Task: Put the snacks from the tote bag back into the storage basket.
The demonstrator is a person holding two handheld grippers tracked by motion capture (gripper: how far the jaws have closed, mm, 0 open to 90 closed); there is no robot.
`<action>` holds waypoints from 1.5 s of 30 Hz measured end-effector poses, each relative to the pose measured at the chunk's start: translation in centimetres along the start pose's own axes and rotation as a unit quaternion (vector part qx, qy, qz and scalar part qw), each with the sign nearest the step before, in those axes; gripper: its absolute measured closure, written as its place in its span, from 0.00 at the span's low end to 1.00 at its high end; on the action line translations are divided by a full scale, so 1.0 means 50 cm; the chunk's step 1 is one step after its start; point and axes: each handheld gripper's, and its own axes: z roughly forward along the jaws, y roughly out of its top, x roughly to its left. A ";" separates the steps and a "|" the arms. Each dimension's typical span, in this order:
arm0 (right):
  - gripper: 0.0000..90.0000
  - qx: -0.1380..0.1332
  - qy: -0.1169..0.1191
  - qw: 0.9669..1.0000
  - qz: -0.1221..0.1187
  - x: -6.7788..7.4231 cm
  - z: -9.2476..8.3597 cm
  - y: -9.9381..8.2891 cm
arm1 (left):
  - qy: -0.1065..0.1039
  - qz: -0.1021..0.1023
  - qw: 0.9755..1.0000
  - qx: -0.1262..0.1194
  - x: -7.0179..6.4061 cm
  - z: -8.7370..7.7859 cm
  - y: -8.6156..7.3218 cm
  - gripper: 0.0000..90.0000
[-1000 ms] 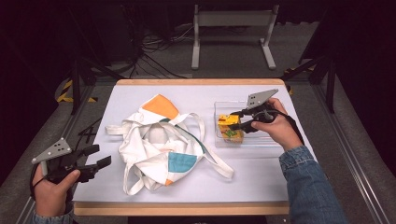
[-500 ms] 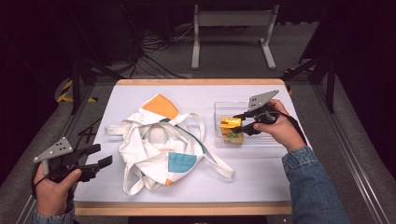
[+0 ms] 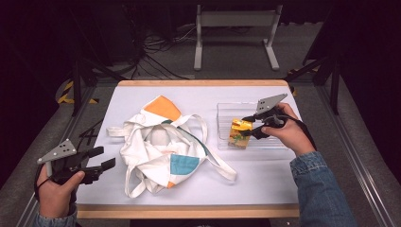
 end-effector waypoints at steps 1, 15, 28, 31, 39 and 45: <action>0.47 -0.004 -0.001 1.000 0.002 0.001 -0.001 0.000 | -0.002 -0.001 1.000 0.001 0.000 0.001 0.000 0.32; 0.26 -0.056 -0.070 0.996 0.024 0.041 -0.053 0.027 | 0.003 0.005 1.000 0.004 0.004 -0.002 -0.010 0.30; 0.22 -0.107 -0.117 0.985 0.060 0.090 -0.156 -0.012 | 0.011 0.008 1.000 0.004 0.005 -0.012 -0.035 0.27; 0.22 -0.114 -0.128 0.983 0.070 0.098 -0.176 -0.030 | 0.013 0.009 1.000 0.003 0.008 -0.013 -0.042 0.26; 0.21 -0.113 -0.155 0.978 0.086 0.118 -0.212 -0.081 | 0.014 0.003 1.000 -0.001 0.012 -0.013 -0.065 0.26; 0.20 -0.105 -0.169 0.976 0.092 0.136 -0.220 -0.115 | 0.014 0.009 1.000 -0.002 0.008 -0.011 -0.070 0.25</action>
